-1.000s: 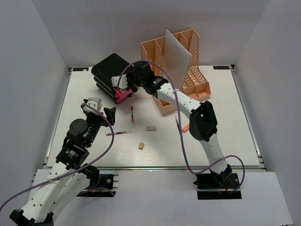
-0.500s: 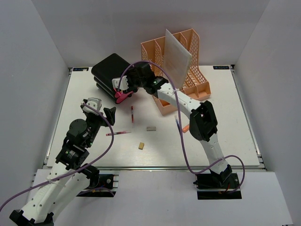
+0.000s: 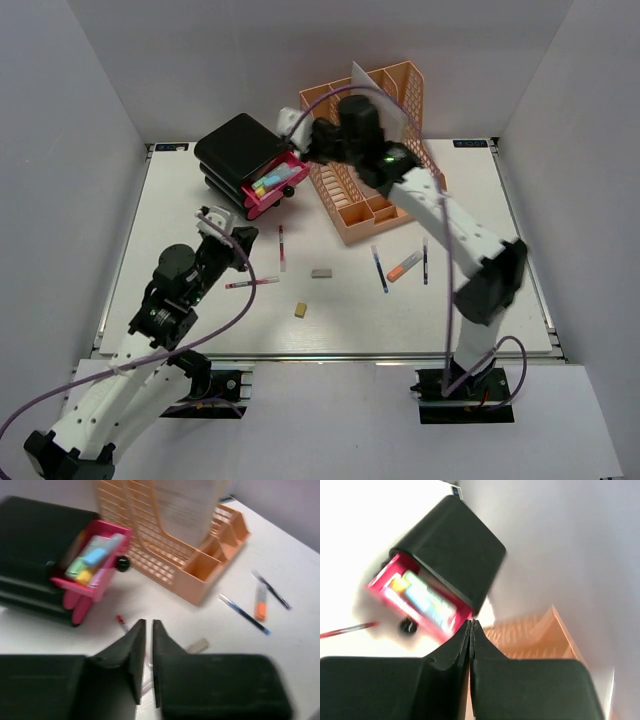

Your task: Organize the desk

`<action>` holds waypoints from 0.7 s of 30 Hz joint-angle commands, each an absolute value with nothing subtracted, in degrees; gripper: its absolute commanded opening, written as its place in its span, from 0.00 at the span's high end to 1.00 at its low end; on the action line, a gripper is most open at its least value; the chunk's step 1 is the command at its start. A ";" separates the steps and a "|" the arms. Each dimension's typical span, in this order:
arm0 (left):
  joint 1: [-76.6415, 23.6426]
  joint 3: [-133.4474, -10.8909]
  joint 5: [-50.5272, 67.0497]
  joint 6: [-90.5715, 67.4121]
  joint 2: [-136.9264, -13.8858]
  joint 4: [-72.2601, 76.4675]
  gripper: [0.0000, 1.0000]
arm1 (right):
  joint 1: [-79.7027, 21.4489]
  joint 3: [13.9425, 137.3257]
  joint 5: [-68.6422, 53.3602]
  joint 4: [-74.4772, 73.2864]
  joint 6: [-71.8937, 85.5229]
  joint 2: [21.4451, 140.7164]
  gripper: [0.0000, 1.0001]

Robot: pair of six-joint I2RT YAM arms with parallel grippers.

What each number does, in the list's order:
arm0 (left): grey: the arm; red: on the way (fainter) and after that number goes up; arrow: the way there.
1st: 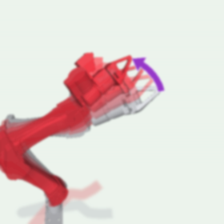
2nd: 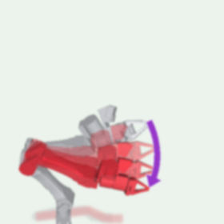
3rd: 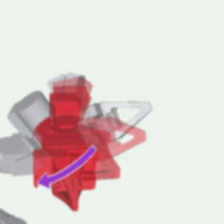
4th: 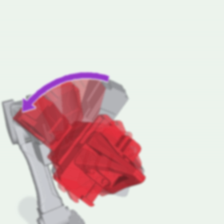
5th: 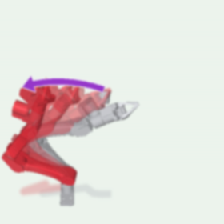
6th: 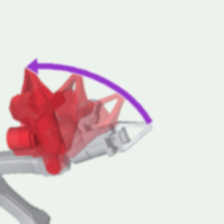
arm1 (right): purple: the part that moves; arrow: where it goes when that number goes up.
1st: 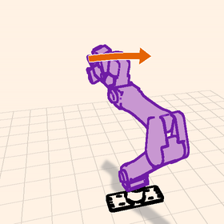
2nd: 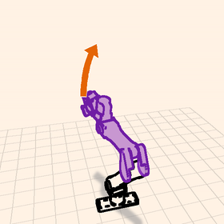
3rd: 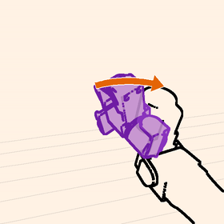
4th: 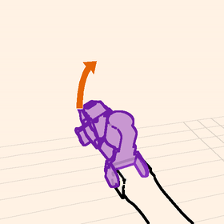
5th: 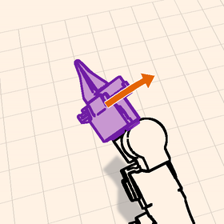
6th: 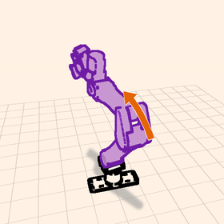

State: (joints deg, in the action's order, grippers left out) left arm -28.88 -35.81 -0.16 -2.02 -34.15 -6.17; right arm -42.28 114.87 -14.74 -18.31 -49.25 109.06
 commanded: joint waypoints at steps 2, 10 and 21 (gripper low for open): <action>-29.44 -36.38 14.66 -4.04 -42.17 -2.82 0.85 | -35.69 104.36 -17.75 -23.29 -26.84 95.39 1.00; -31.37 -49.47 26.36 -12.91 -60.63 -3.78 0.57 | -16.45 79.22 -37.84 -22.76 -7.83 75.77 1.00; -49.11 -73.45 13.83 -16.34 -89.44 -17.48 0.37 | 8.06 66.61 -63.21 -21.92 0.30 74.97 0.51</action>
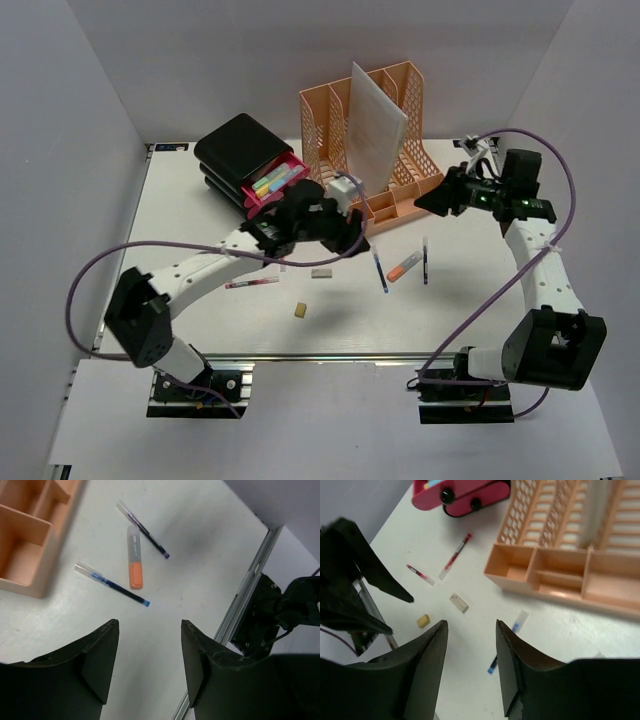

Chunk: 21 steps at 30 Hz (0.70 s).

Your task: Organize the desk

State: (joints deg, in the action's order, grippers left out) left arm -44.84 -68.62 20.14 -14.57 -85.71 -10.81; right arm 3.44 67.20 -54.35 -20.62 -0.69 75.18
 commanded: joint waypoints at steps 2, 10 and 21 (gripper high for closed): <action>-51.05 -75.30 10.82 -17.31 -91.83 -18.37 0.36 | 9.31 68.55 -59.43 -25.48 -5.17 73.67 0.50; -58.44 -85.77 2.29 -14.16 -106.77 -16.88 0.32 | 18.19 65.66 -61.15 -24.34 -6.41 72.86 0.44; -61.17 -103.43 -4.66 -6.42 -124.62 -19.42 0.30 | 25.04 64.34 -66.00 -24.17 -6.77 71.72 0.28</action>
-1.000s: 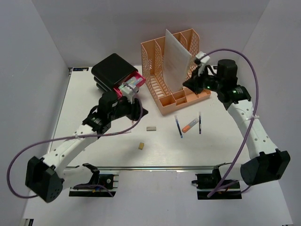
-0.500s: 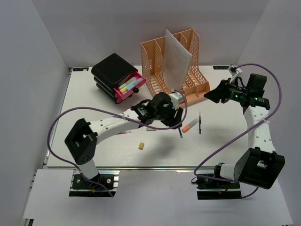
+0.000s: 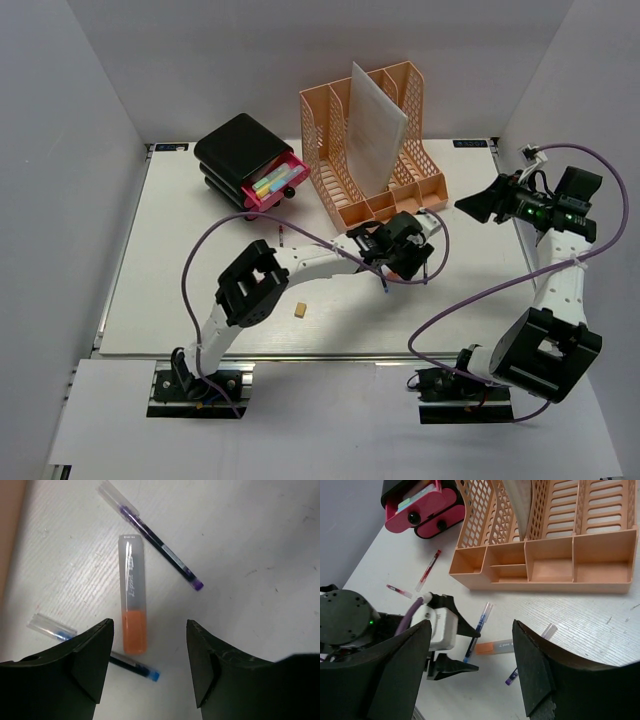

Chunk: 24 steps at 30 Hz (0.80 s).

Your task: Organize the desk

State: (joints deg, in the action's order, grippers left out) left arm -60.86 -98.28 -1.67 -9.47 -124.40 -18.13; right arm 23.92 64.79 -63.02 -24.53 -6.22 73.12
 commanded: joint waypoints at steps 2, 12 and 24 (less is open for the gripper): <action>-61.17 -105.63 -5.97 -6.15 -127.34 -20.12 0.31 | 25.75 64.34 -66.62 -24.17 -6.77 71.72 0.29; -61.17 -111.00 -8.88 -5.54 -133.41 -21.27 0.35 | 27.77 63.28 -68.90 -23.03 -6.50 71.10 0.29; -61.17 -112.41 -9.05 -5.89 -137.02 -23.46 0.48 | 28.91 62.40 -70.75 -22.24 -6.24 70.93 0.29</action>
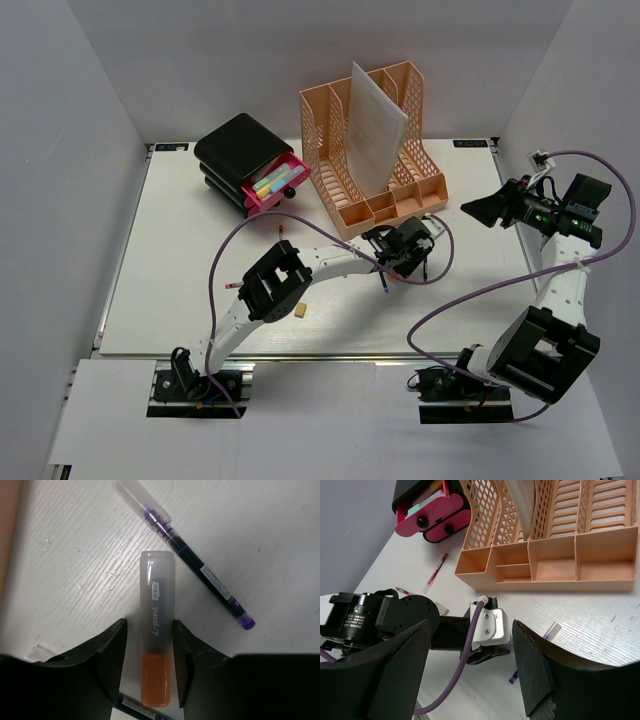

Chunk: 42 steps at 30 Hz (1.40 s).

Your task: Organize the desk

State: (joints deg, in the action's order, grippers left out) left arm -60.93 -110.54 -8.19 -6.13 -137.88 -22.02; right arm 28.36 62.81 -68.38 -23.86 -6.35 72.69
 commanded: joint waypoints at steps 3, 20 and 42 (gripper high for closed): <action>-61.17 -111.71 -9.14 -6.06 -137.28 -23.73 0.52 | 29.09 62.32 -71.10 -22.06 -6.15 71.02 0.29; -59.41 -107.50 -9.66 -3.79 -117.44 -23.91 1.00 | 29.27 61.61 -73.12 -21.62 -6.77 70.58 0.94; -38.94 -86.23 -23.20 9.57 -87.54 -25.06 1.00 | 28.48 60.74 -73.48 -21.62 -7.56 70.93 1.00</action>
